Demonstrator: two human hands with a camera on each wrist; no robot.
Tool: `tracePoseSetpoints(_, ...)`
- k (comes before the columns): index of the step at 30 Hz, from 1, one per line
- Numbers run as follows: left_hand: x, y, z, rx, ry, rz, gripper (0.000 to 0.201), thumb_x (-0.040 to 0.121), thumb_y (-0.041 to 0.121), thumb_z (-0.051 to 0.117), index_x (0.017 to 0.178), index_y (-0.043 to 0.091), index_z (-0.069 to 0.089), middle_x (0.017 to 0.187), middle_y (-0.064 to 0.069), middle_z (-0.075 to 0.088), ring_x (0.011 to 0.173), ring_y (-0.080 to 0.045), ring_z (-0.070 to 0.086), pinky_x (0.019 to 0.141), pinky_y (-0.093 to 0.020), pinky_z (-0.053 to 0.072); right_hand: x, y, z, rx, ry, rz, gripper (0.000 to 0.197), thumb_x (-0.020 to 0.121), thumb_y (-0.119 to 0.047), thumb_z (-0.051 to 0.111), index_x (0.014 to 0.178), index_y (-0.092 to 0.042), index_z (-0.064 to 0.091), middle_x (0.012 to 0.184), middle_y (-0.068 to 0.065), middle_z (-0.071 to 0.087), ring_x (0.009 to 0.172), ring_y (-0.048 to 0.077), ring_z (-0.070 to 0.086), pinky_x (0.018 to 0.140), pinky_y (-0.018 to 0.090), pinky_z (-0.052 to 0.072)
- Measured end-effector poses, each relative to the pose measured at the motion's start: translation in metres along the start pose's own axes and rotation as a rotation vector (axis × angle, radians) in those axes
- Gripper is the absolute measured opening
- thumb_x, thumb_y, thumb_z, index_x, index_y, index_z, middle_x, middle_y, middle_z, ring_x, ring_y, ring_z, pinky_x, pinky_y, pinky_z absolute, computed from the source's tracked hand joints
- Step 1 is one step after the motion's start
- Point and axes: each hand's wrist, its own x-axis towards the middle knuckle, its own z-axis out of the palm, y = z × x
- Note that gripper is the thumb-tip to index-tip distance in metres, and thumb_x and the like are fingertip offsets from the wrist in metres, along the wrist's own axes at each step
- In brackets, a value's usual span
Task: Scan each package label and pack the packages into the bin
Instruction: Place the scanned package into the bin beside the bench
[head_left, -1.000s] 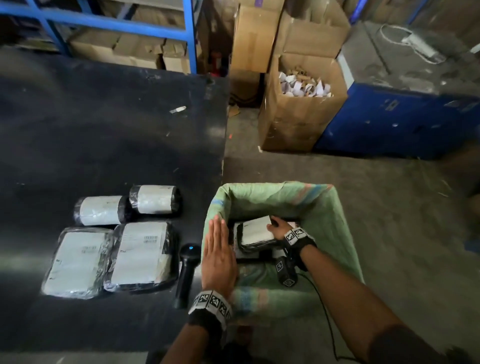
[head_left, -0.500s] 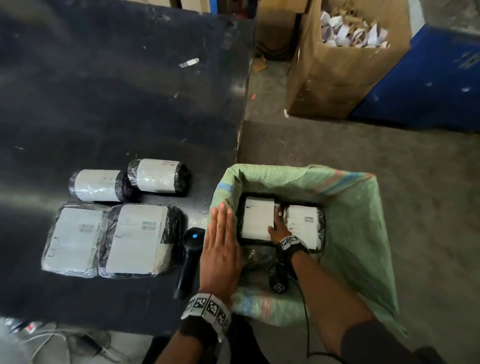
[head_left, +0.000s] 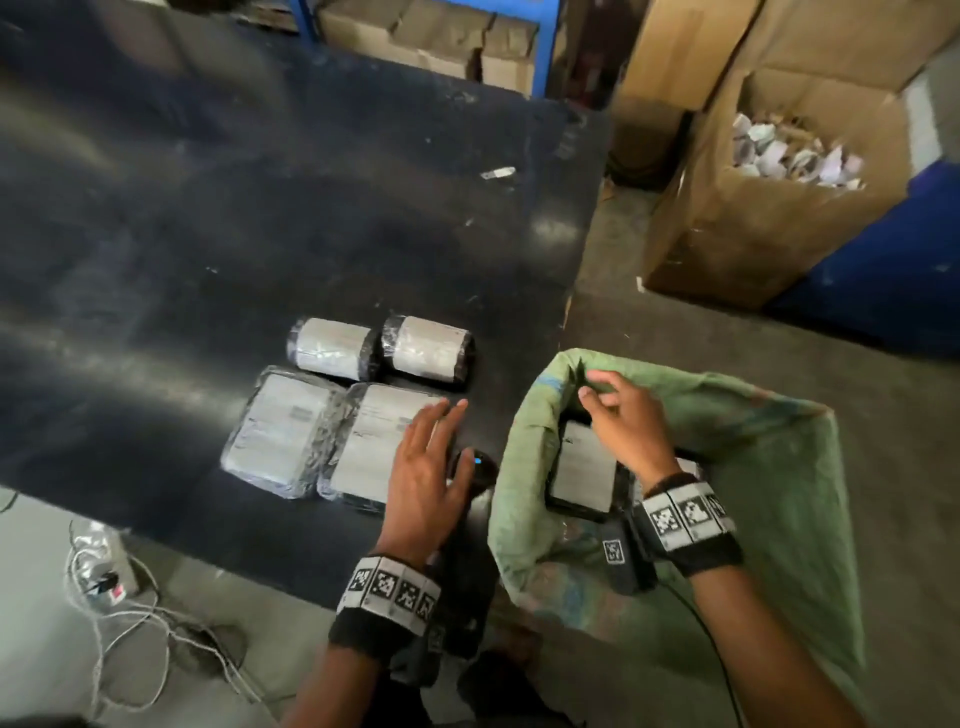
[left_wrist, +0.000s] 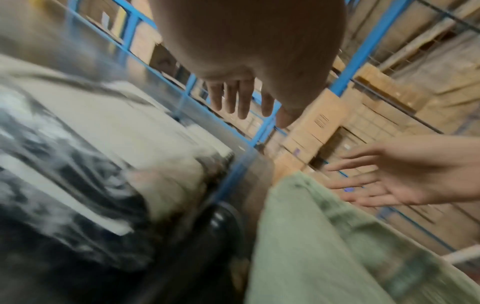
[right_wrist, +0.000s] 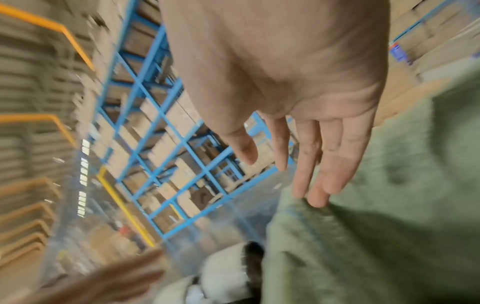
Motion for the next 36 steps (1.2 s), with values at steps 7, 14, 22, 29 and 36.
tracePoseSetpoints(7,-0.02,-0.111,-0.054,0.149,0.024,-0.178,0.075,0.092,0.063,0.042,0.157,0.027,0.028,0.165,-0.008,0.025,0.155,-0.03,0.012,0.123,-0.053,0.022,-0.067,-0.049,0.102,0.174,-0.274,0.055,0.051,0.091,-0.051,0.052,0.139,-0.038,0.041,0.089,0.001,0.07,0.086,0.023,0.068,0.091,0.045,0.053)
tracePoseSetpoints(14,-0.019,-0.156,-0.063,0.029,-0.144,-0.226,0.085,0.084,0.078,0.04,0.157,0.047,0.009,0.169,0.004,0.004,0.156,-0.018,-0.011,0.126,-0.049,0.011,-0.1,-0.049,0.179,-0.061,-0.26,0.276,0.076,0.096,-0.053,0.042,0.155,-0.023,0.006,0.147,0.019,0.045,0.129,0.037,0.051,0.105,0.038,0.039)
tracePoseSetpoints(22,-0.019,-0.175,-0.059,-0.066,-0.239,-0.201,0.117,0.069,0.08,0.068,0.157,0.047,-0.001,0.17,0.005,0.004,0.156,-0.016,-0.008,0.125,-0.045,0.009,-0.098,-0.039,0.219,0.27,0.115,0.278,0.066,0.1,-0.027,0.048,0.154,-0.015,0.012,0.16,0.011,0.019,0.145,0.025,0.027,0.108,0.009,0.02)
tracePoseSetpoints(29,-0.019,-0.168,-0.061,-0.142,-0.283,-0.186,0.12,0.071,0.071,0.073,0.16,0.036,0.001,0.169,0.003,0.008,0.155,-0.015,-0.004,0.125,-0.038,0.001,-0.099,-0.038,0.232,0.55,0.178,0.388,0.06,0.101,-0.022,0.046,0.151,-0.028,0.013,0.121,0.014,0.057,0.085,0.038,0.065,0.059,0.02,0.056)
tracePoseSetpoints(36,-0.023,-0.141,-0.065,-0.117,-0.219,-0.181,0.113,0.076,0.057,0.077,0.161,0.031,0.006,0.168,-0.001,0.018,0.153,-0.023,0.022,0.11,-0.048,0.041,-0.098,-0.025,0.234,0.574,0.118,0.422,0.062,0.101,-0.032,0.046,0.152,-0.034,0.011,0.105,0.027,0.063,0.059,0.023,0.059,0.039,0.022,0.048)
